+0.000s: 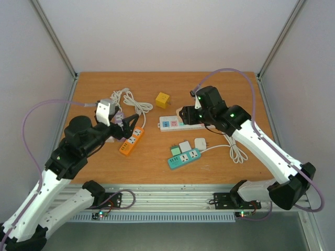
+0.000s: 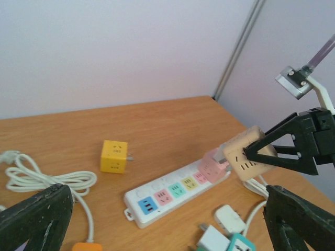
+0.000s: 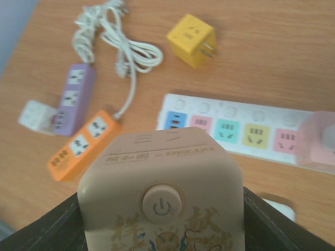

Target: Insert the plug

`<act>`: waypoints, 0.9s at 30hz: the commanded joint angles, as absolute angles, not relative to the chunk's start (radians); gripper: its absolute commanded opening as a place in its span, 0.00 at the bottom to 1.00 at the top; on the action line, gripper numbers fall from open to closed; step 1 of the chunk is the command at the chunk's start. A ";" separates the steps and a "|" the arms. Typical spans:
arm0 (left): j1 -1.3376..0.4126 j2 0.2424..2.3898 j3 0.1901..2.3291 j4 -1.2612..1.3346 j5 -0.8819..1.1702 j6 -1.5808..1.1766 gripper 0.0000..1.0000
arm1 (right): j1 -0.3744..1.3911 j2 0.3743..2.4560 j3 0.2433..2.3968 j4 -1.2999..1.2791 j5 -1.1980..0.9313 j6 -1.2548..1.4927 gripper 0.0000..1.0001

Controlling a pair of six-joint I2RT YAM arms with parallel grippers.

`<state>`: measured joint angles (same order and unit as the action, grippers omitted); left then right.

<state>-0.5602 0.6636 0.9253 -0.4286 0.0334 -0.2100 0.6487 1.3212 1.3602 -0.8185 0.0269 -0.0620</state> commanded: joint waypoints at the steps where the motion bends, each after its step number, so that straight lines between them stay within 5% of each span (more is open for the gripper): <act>1: -0.557 0.596 0.865 -0.340 -0.053 -0.154 0.99 | 0.639 1.408 1.417 -0.834 0.178 -0.077 0.36; 27: -0.557 0.592 0.856 -0.364 -0.126 -0.140 0.99 | 0.505 1.750 1.437 -0.803 0.127 -0.094 0.37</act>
<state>-0.5602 0.5915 0.8616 -0.4160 -0.1089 -0.1493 0.5106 1.7309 1.4048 -0.8234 0.1379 -0.0898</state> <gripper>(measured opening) 0.994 0.648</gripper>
